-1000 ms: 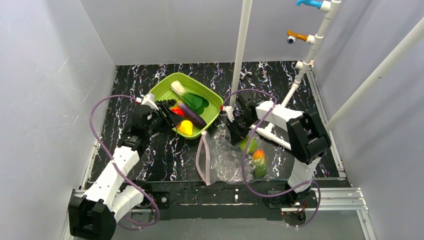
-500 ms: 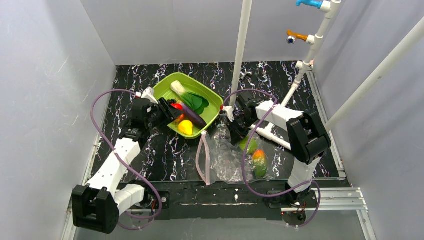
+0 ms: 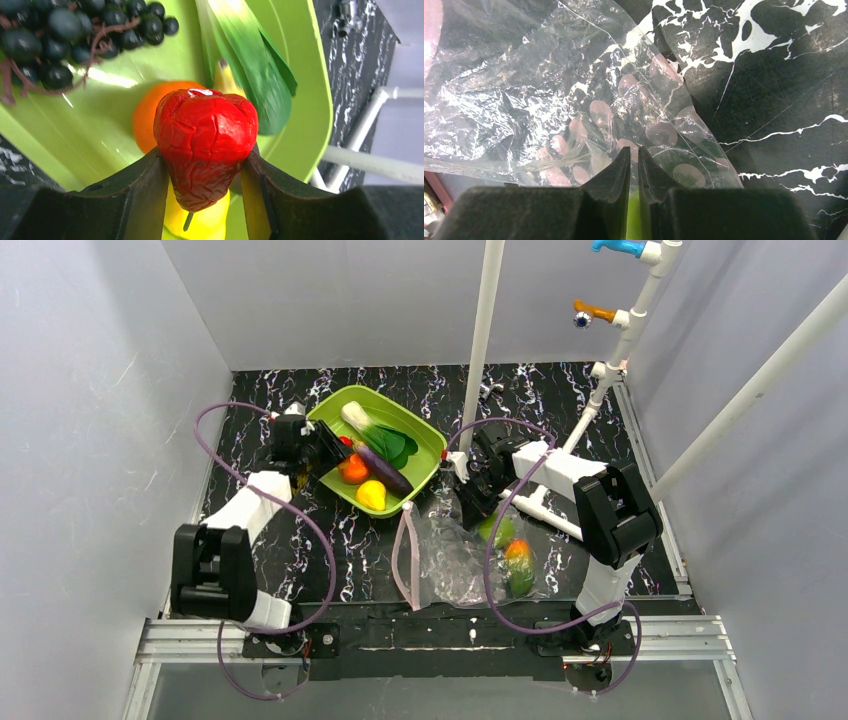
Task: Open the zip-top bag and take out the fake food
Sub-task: Place the fake fruit in the bin, then pick up the fake fruit from the zipper food storage bag.
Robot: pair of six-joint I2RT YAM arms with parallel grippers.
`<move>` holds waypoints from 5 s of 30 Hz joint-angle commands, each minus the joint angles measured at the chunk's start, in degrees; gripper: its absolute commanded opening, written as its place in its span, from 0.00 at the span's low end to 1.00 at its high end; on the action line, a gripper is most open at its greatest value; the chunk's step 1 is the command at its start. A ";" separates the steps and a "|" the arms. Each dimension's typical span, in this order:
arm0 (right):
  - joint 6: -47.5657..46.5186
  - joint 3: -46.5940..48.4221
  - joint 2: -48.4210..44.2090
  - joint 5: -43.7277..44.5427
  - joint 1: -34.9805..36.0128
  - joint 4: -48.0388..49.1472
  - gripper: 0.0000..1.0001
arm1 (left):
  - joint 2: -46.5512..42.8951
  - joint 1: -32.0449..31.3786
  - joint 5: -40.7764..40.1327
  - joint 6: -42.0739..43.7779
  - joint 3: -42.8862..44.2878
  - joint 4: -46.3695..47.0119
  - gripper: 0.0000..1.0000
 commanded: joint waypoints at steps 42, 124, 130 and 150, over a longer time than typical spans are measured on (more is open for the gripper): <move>-6.59 -1.43 -12.40 -7.26 -1.60 -2.51 0.22 | -16.54 9.07 3.67 4.46 -4.78 1.90 0.98; -30.83 -16.85 -43.75 -18.14 -6.77 -11.85 0.63 | -37.41 -33.11 7.40 1.22 -13.91 -16.89 0.97; -30.65 -17.71 -43.87 -17.91 -7.12 -10.99 0.63 | -40.89 -33.84 1.32 3.35 -14.09 -23.97 0.83; -27.99 -18.75 -39.81 0.47 -8.19 -3.53 0.64 | -31.44 -34.06 10.83 2.01 -18.86 -15.62 0.39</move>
